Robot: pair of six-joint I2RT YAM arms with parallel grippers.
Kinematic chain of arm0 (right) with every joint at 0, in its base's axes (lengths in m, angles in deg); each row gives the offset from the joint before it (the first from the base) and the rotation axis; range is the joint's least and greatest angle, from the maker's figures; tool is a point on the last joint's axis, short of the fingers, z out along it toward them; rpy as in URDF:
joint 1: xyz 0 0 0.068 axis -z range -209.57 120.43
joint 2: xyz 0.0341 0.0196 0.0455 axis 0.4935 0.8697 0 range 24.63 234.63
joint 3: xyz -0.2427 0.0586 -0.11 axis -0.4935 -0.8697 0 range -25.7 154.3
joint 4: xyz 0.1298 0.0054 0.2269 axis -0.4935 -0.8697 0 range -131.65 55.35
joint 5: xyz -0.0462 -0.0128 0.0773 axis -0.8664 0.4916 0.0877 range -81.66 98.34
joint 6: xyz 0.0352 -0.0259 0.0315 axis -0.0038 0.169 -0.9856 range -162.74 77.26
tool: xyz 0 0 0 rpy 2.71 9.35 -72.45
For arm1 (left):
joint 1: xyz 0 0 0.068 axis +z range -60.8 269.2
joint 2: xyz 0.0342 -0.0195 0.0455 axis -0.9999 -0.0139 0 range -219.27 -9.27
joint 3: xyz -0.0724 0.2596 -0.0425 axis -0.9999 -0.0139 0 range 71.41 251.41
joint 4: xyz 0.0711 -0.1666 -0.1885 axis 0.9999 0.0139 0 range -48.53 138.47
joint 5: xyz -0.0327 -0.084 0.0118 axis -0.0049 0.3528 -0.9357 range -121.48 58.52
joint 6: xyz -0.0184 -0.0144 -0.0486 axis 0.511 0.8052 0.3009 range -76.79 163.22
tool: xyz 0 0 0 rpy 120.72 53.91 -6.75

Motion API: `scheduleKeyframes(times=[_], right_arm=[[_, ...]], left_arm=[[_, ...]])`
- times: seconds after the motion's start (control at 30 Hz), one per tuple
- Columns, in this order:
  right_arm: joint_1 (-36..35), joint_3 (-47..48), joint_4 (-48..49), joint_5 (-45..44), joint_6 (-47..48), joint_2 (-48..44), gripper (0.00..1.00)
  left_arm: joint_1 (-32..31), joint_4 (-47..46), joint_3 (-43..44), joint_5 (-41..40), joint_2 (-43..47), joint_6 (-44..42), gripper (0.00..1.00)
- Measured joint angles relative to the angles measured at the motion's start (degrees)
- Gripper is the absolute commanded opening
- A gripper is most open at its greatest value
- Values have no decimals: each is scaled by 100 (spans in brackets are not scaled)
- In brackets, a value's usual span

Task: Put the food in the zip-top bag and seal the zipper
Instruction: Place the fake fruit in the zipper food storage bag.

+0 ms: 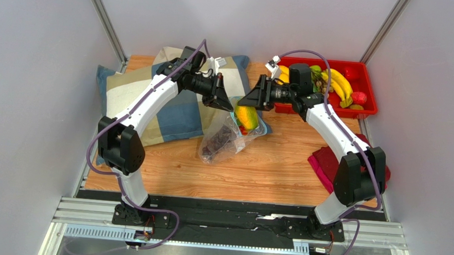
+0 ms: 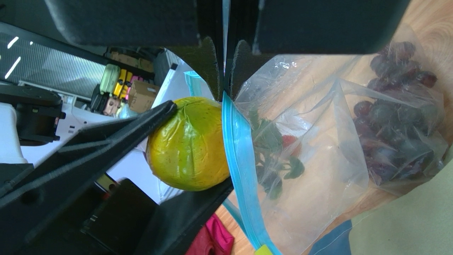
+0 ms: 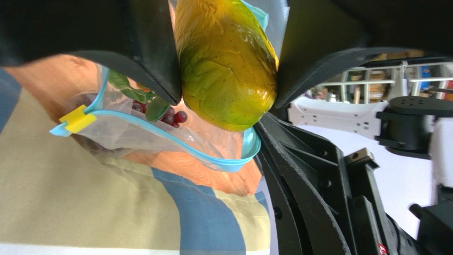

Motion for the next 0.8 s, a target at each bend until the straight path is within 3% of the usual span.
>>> scheduleKeyframes(times=[0.17,0.4,0.53,0.8], right_arm=[[-26,4,-94,-151,177,-35,88],[109,433,-483,-122,474,-109,86],[741,1364,-940,-37,933,129,82],[1897,3069,-1729,-1910,2505,1646,84]], left_arm=[[9,-22,-4,4,13,22,0],[33,-33,-68,20,26,33,0],[33,-31,-76,20,33,35,0],[33,-39,-90,-4,52,35,0]])
